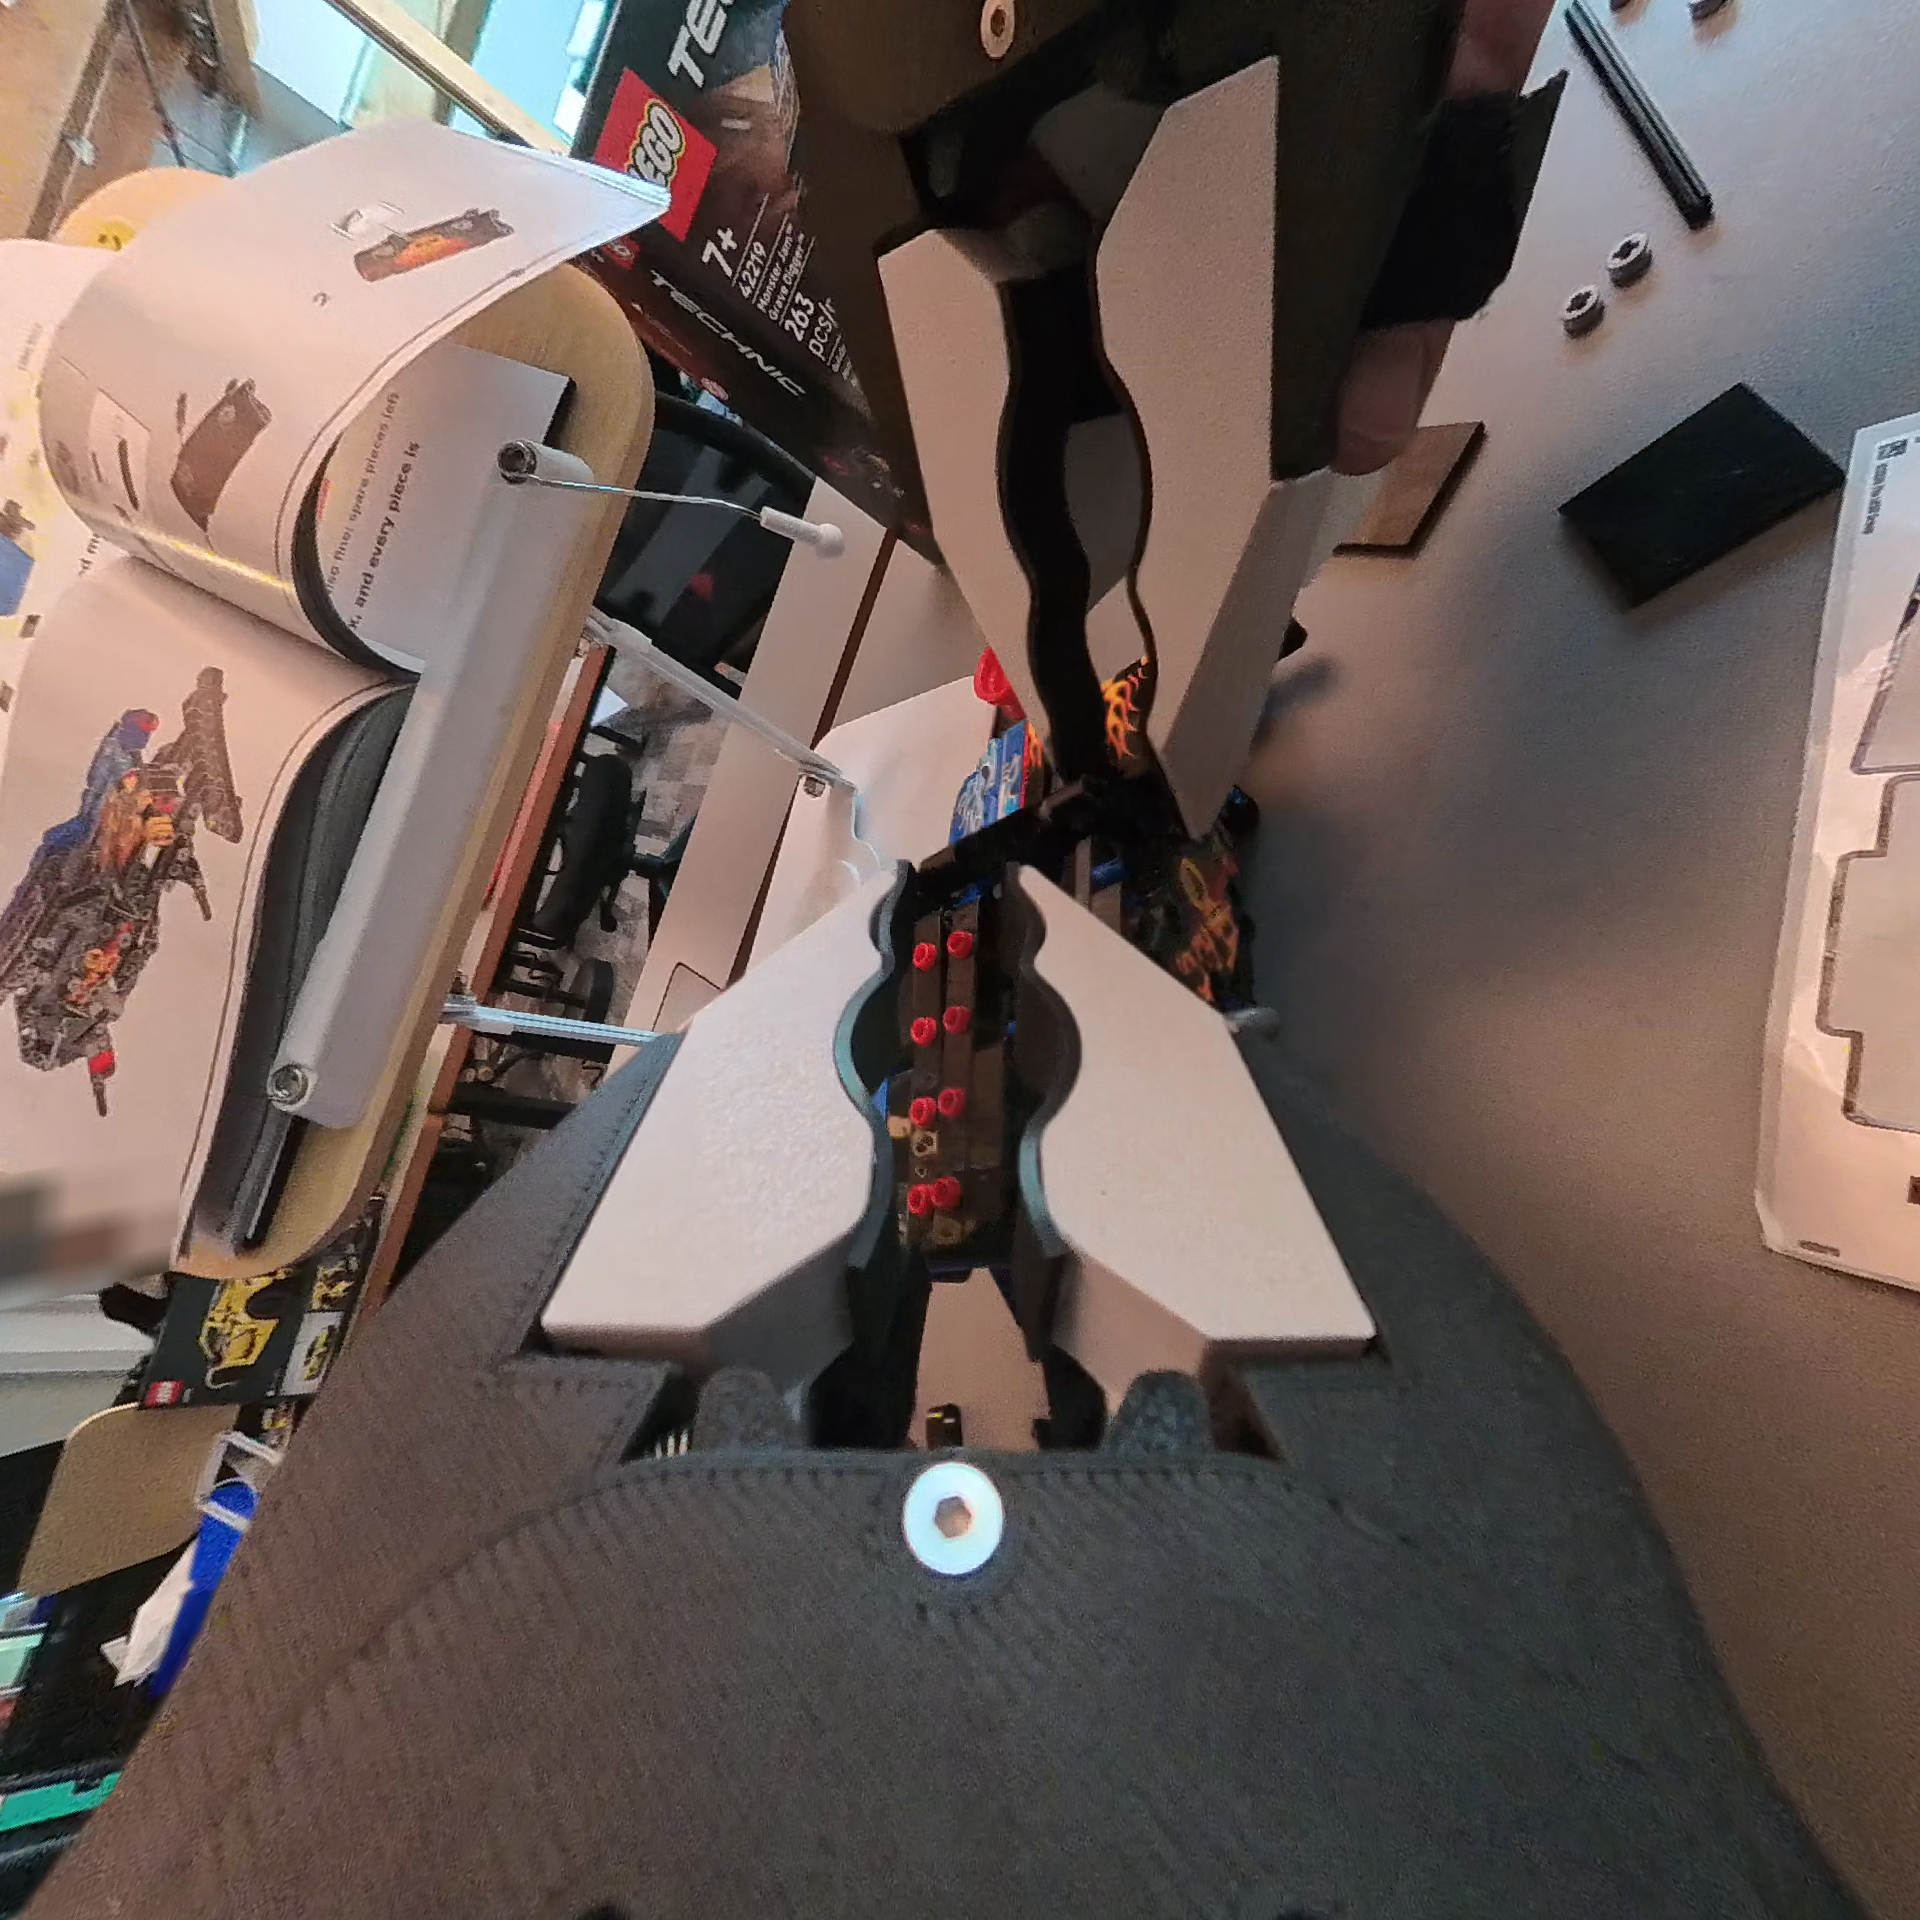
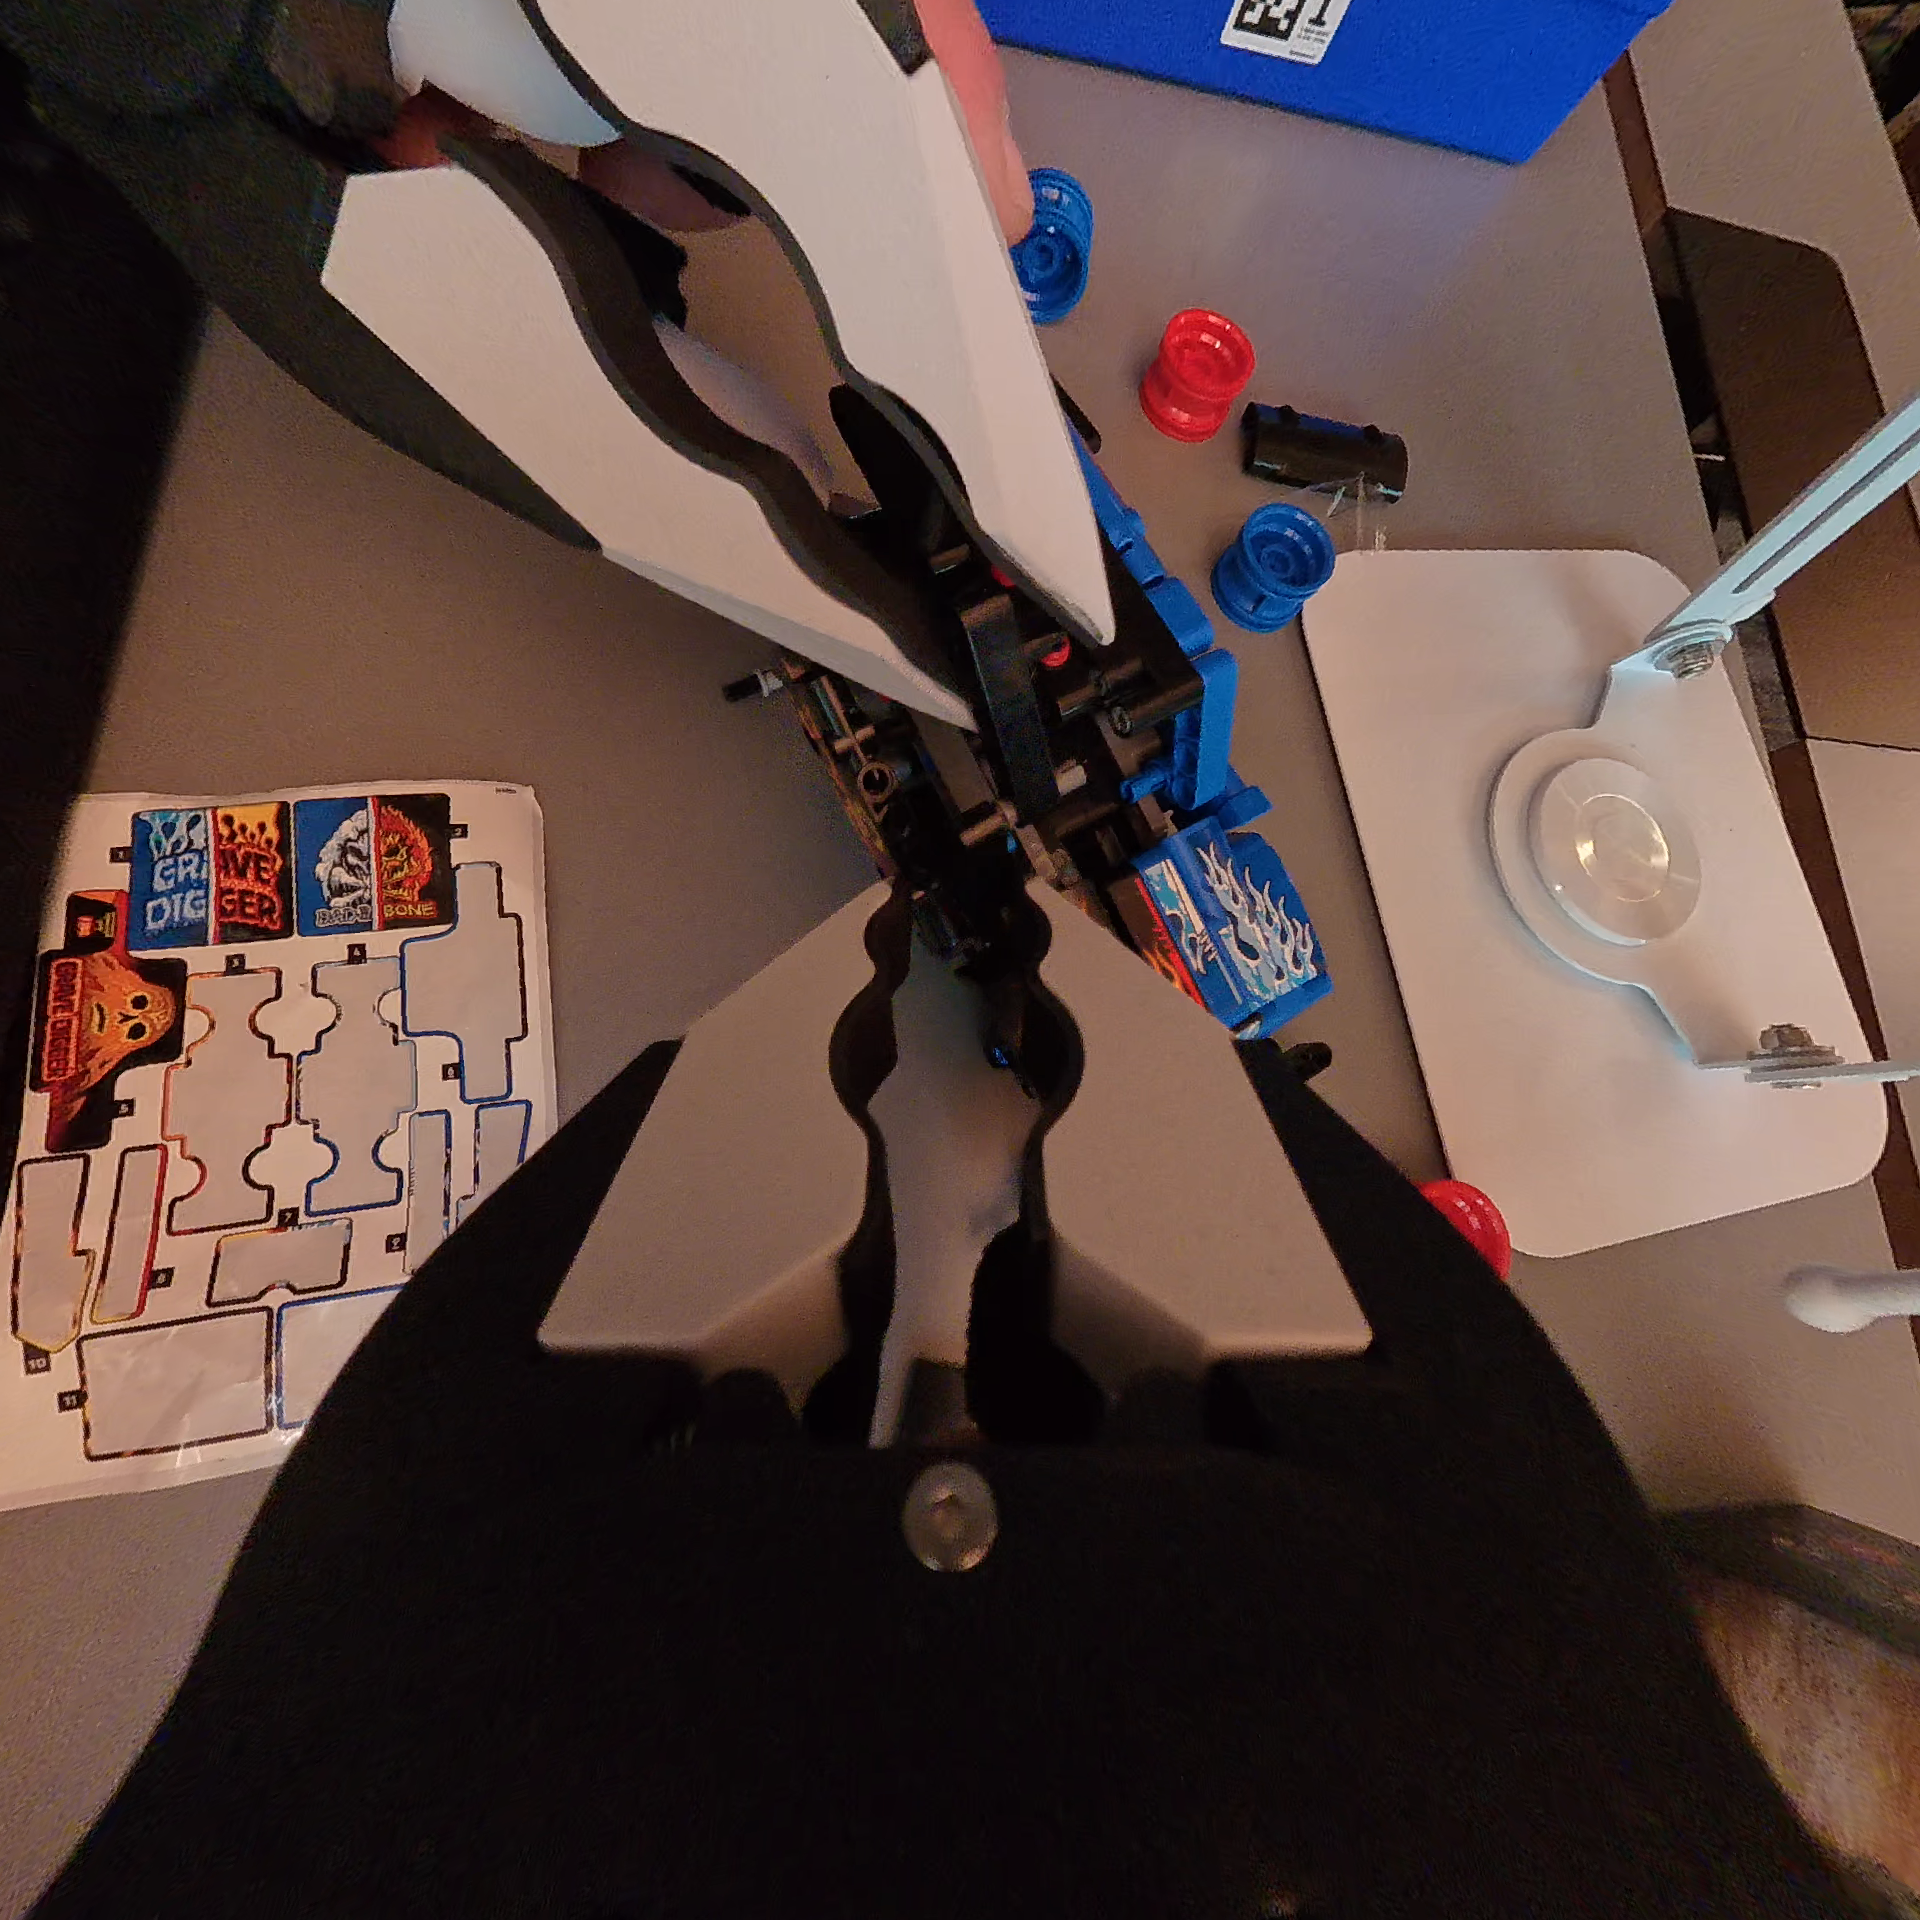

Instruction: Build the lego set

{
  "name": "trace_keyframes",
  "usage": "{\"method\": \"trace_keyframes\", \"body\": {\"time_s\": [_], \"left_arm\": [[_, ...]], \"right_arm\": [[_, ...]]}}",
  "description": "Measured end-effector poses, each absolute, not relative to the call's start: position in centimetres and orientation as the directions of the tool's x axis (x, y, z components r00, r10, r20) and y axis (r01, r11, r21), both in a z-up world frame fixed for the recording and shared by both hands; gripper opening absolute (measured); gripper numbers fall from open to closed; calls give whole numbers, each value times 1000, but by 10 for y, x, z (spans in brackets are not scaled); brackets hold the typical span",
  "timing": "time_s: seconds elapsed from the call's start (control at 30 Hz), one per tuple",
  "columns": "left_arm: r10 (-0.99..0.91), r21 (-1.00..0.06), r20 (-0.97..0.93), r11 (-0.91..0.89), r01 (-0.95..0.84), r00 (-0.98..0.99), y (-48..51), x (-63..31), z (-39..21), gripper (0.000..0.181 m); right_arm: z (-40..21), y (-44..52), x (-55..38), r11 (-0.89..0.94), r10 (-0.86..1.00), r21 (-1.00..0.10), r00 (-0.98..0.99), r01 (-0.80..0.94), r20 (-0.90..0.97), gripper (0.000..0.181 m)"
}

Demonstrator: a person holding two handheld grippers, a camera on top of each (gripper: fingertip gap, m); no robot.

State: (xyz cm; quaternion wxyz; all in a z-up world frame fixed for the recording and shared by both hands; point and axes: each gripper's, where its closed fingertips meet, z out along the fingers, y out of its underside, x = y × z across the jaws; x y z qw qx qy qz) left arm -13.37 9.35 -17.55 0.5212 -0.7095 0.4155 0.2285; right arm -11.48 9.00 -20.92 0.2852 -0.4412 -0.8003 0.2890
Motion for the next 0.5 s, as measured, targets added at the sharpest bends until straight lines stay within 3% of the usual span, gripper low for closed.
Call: {"method": "trace_keyframes", "body": {"time_s": [0.1,0.2,0.33,0.5], "left_arm": [[-374,-586,-722,-117,-802,582,93,-133,-176,17],[-418,-623,-664,-151,-768,620,93,-130,-184,35],[-376,-597,-704,-145,-789,602,97,-132,-184,21],[-354,-569,-729,-161,-806,585,101,-132,-186,20]], "right_arm": [[-210,90,-116,442,874,-711,-440,546,206,16],[-210,91,-117,433,879,-715,-434,549,199,15],[-209,93,-115,409,887,-722,-429,558,171,12],[-209,96,-117,377,902,-733,-405,567,150,16]]}}
